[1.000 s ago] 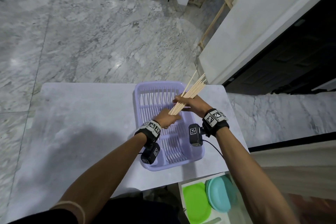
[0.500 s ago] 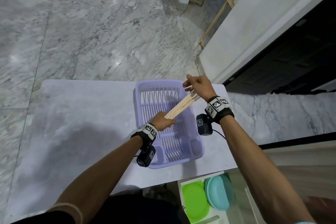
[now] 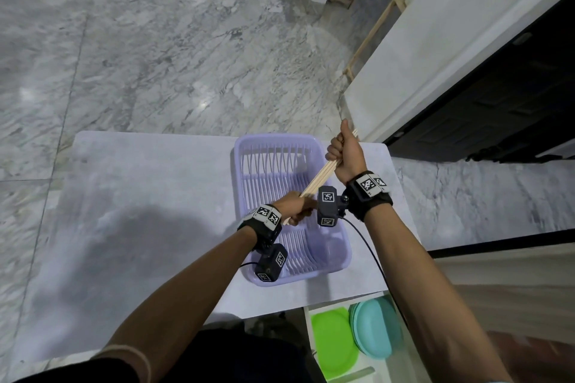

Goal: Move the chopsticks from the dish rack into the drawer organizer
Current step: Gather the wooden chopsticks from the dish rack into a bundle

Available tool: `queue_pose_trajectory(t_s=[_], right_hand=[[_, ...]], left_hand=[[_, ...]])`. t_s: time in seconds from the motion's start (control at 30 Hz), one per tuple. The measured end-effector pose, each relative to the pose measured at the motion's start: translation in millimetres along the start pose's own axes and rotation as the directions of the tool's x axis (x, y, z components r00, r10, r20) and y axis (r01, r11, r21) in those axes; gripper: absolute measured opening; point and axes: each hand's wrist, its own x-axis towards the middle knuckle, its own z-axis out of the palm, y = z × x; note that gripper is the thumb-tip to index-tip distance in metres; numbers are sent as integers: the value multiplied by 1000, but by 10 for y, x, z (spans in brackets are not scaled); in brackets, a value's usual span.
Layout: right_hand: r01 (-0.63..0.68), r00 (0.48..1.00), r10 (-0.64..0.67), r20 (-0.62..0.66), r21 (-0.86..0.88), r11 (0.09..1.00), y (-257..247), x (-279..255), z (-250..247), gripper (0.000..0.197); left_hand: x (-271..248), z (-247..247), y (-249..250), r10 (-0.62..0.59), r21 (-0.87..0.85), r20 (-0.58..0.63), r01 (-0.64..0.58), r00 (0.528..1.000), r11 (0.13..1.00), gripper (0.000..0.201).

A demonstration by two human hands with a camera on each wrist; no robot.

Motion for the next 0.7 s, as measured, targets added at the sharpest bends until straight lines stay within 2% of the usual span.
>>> queue_pose_trajectory(t_s=[0.1,0.23,0.3,0.33,0.43,0.5,0.57,0.63,0.7], right_hand=[[-33,998,32,48,3,999,-3,-19,-26,61],[4,1000,-3,-18,42,999,-75,-35,0,54],[49,996,-44,-78,61,997,-129,-42,13,51],[75,992,-66,-109,73,995,-166,-49,9,50],[151,978,-132,-163,111,982,-302,-60,-23,51],[181,974,-159,-163,130,975,-367,-88,-18,52],[190,974,-173,-144,114,975,-349,-140,27,52],[173,979,-166,-117,51,984,-256,-208,97,53],[142,986,-141,-91,-1,990,-158,-263,151,56]], left_hand=[[-13,-15,1,-19,-32,22,20,1000,999,28],[-41,-7,51,17,-63,27,-16,999,998,24],[-46,-44,70,75,-160,26,-70,997,985,20],[-60,-73,68,104,-256,46,-89,993,963,25],[-135,-160,46,110,-574,30,-73,993,816,53],[-120,-194,22,66,-705,9,-41,998,708,69],[-95,-175,47,49,-785,53,11,997,619,83],[-78,-122,112,-6,-854,52,48,999,518,82],[-62,-85,139,-81,-852,-4,39,997,522,72]])
